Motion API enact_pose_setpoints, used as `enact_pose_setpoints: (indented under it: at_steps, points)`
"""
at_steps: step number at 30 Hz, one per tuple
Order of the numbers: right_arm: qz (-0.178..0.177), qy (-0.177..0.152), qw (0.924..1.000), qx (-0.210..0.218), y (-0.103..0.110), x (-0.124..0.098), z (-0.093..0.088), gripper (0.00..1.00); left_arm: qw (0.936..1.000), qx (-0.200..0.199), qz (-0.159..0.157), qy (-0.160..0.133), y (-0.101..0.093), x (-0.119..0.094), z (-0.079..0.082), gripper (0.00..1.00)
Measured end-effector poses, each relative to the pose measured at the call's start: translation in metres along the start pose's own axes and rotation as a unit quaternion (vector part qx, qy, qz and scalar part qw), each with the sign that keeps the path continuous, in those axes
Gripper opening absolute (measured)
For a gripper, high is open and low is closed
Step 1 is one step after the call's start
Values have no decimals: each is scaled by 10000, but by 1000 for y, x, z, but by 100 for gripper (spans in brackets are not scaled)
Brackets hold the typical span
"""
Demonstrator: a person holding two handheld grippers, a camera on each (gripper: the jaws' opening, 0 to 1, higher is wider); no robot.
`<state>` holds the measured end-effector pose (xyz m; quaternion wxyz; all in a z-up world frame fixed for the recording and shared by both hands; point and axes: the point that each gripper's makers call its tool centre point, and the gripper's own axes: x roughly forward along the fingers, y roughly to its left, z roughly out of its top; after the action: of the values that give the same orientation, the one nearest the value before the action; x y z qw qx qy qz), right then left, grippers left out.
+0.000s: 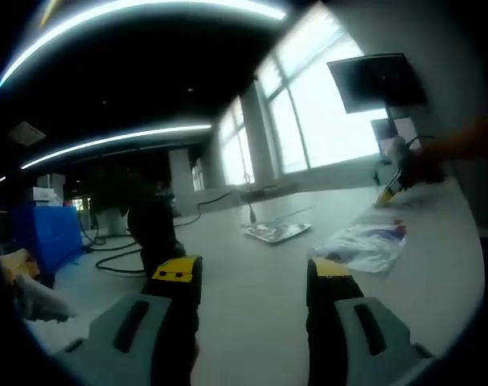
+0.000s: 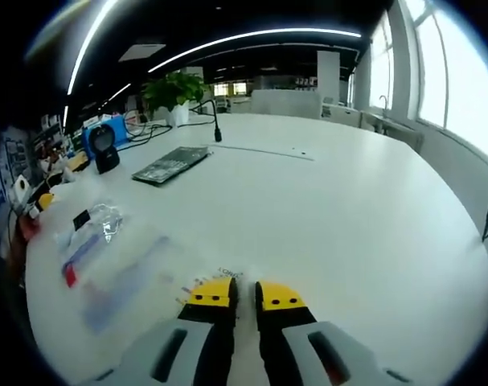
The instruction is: Clip sheet goods on table flip sheet goods clip sheet goods scan sheet goods put sheet goods back to table
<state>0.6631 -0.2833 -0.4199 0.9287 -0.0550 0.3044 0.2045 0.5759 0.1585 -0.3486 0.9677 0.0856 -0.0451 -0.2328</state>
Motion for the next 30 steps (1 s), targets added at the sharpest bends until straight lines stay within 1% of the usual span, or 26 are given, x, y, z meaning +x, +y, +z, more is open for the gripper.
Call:
enact_pose_setpoints:
  at_steps: [3, 8, 16, 18, 21, 26, 27, 29, 30]
  points:
    - [-18, -8, 10000, 69, -1, 0, 1, 4, 10000, -1, 2, 0, 1, 0, 0, 45]
    - [-98, -40, 9999, 23, 1, 0, 3, 1, 10000, 3, -1, 10, 1, 0, -1, 45]
    - [-180, -431, 9987, 209, 4, -14, 19, 0, 10000, 2, 0, 11, 1, 1, -1, 45]
    - [-173, -573, 9978, 276, 8, -19, 25, 0, 10000, 3, -3, 10, 0, 1, 0, 45]
    - [-172, -666, 9971, 328, 12, -25, 31, 0, 10000, 2, -5, 9, 0, 0, 0, 45]
    - [-49, -905, 9946, 510, 24, -34, 44, 0, 10000, 1, -8, 10, 0, 0, 0, 45]
    - [-21, -1027, 9931, 558, 32, -38, 49, 0, 10000, 1, -7, 10, 0, 0, 0, 45]
    - [55, -1137, 9917, 599, 40, -43, 55, 0, 10000, 0, -6, 10, 0, 0, 0, 45]
    - [69, -1212, 9902, 693, 42, -45, 58, 0, 10000, -1, -8, 11, 0, 0, 0, 44]
